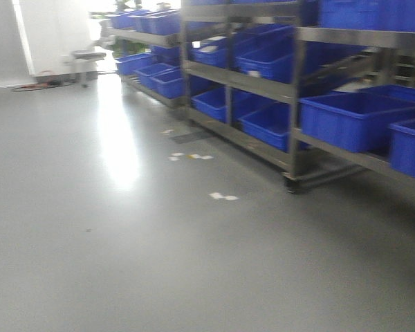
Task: Pick and sort blue part to right shelf
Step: 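Turn and drive the base toward the shelf of blue bins, then approach the shelf and bring both held parts above the blue bins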
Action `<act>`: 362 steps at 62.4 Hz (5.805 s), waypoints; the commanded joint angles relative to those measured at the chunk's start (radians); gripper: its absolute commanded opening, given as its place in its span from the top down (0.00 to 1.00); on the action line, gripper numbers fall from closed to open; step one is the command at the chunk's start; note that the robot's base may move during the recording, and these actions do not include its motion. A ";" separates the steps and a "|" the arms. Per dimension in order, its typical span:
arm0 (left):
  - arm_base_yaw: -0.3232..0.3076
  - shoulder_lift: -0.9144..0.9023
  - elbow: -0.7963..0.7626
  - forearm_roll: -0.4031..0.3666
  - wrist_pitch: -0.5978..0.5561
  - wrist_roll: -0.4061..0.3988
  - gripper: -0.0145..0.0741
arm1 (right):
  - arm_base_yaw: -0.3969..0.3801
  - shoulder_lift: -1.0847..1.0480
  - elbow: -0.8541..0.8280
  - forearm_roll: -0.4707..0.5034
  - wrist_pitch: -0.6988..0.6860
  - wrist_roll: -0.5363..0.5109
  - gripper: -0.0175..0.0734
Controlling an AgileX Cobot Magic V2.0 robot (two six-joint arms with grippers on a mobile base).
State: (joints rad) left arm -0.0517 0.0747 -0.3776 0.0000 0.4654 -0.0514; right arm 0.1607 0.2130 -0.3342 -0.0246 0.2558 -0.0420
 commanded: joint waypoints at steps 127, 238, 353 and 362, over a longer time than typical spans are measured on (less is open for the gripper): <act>0.003 0.012 -0.028 0.000 -0.085 0.000 0.43 | -0.005 0.009 -0.028 -0.009 -0.096 -0.006 0.43; 0.003 0.012 -0.028 0.000 -0.085 0.000 0.43 | -0.005 0.009 -0.028 -0.009 -0.096 -0.006 0.43; 0.003 0.012 -0.028 0.000 -0.085 0.000 0.43 | -0.005 0.009 -0.028 -0.009 -0.096 -0.006 0.43; 0.003 0.012 -0.028 0.000 -0.085 0.000 0.43 | -0.005 0.009 -0.028 -0.009 -0.096 -0.006 0.43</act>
State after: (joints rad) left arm -0.0517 0.0747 -0.3776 0.0000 0.4654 -0.0496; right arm 0.1607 0.2130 -0.3331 -0.0261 0.2558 -0.0420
